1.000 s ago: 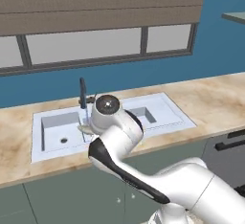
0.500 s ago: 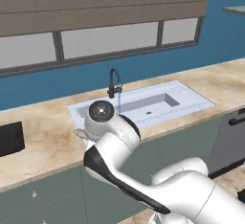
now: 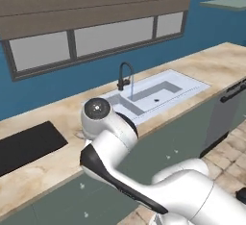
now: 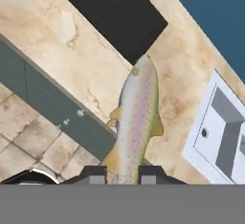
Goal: Take the fish out of the fridge, briefly rinse it in the sink, and place it on the tray next to the sink.
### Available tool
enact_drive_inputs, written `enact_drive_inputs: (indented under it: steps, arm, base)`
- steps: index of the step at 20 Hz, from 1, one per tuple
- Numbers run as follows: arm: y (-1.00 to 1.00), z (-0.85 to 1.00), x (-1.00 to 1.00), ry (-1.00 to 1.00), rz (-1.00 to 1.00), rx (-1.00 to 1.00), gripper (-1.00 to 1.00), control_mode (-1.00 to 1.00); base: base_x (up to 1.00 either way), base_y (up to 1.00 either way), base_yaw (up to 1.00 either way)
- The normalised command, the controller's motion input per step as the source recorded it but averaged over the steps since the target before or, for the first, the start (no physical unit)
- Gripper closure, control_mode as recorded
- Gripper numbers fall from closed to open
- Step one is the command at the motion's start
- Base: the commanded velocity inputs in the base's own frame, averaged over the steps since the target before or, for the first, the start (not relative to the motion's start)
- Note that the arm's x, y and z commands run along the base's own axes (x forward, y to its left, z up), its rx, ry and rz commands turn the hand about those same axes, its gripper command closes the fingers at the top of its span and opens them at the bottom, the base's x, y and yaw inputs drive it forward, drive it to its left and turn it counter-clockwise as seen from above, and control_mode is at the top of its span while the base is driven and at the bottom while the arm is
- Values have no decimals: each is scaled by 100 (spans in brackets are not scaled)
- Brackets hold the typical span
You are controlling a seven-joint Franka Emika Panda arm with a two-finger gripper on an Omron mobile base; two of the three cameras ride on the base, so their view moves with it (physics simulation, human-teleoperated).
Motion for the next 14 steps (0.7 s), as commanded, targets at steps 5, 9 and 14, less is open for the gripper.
enact_drive_inputs:
  steps: [5,9,14]
  arm:
    - [0,0,0,0,0,0,100,100]
    - [46,16,27,-19,-16,67,100,-100]
    - [7,0,73,-2,-6,60,100,-100]
  base:
    - [-7,98,-31]
    - [0,0,0]
    - [0,0,0]
